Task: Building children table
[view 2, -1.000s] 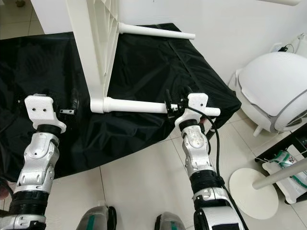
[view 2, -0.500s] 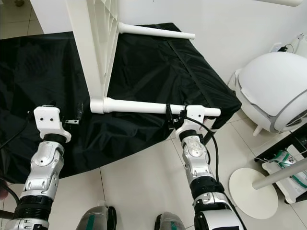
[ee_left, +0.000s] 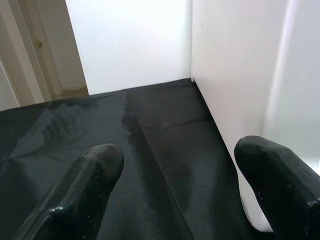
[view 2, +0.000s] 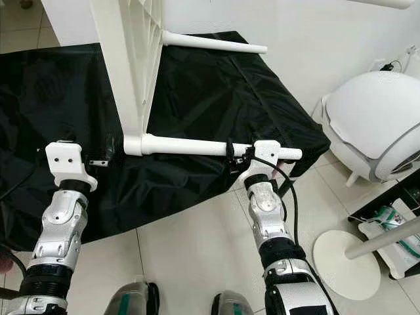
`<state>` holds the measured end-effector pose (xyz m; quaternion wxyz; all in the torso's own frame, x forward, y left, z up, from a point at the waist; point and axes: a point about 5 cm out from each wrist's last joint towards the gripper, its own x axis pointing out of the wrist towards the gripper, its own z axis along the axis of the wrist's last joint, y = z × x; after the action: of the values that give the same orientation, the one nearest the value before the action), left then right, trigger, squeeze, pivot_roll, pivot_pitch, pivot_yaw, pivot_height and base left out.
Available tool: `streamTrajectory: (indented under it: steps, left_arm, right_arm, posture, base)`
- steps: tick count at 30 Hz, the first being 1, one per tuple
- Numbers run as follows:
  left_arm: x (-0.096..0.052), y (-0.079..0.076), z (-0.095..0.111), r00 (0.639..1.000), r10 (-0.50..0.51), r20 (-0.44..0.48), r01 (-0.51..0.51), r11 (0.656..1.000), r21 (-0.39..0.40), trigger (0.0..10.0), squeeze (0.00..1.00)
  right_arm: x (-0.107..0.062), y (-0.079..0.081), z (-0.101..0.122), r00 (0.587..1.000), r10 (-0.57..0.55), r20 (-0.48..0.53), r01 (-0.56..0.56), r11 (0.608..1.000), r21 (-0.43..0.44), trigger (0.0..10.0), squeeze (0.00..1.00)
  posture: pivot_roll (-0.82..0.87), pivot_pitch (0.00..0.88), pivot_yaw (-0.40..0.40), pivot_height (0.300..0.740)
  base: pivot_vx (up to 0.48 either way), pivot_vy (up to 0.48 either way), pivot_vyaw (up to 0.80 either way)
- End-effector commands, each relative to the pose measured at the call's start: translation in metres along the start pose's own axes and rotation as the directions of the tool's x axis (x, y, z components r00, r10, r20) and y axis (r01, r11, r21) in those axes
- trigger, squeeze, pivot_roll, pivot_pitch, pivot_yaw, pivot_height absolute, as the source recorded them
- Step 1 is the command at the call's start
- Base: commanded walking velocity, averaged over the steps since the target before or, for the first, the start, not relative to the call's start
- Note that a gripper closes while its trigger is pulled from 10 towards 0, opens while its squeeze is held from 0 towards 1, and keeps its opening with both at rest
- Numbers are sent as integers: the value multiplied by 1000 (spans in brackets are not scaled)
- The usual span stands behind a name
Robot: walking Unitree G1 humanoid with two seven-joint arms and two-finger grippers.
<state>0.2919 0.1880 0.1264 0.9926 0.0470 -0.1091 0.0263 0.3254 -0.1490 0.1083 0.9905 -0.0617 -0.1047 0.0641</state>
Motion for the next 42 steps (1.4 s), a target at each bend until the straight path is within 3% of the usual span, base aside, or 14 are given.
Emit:
streamTrajectory:
  steps: [1, 29, 34, 42]
  left_arm:
    - [1, -1, 2, 1000, -4, 13, 4, 1000, 16, 10000, 0]
    - [5, -1, 3, 1000, 7, 12, -7, 999, 38, 10000, 0]
    - [0, -4, 6, 998, -52, 28, 51, 999, 10, 10000, 0]
    - [-3, -11, 7, 990, -133, 40, 131, 991, 39, 10000, 0]
  right_arm:
    - [1, 0, 0, 1000, 1, 1, -1, 1000, -9, 10000, 0]
    - [6, -2, 3, 1000, 8, 17, -8, 1000, -11, 10000, 0]
    - [7, -2, 3, 1000, 16, 16, -15, 1000, -18, 10000, 0]
    - [8, 0, 3, 999, 30, 13, -30, 999, -25, 10000, 0]
  posture:
    - [28, 0, -26, 740]
    - [28, 0, -39, 740]
    - [33, 0, -45, 740]
    - [41, 0, -48, 740]
  base:
    - [0, 0, 0]
    - [0, 0, 0]
    - [0, 0, 0]
    - [0, 0, 0]
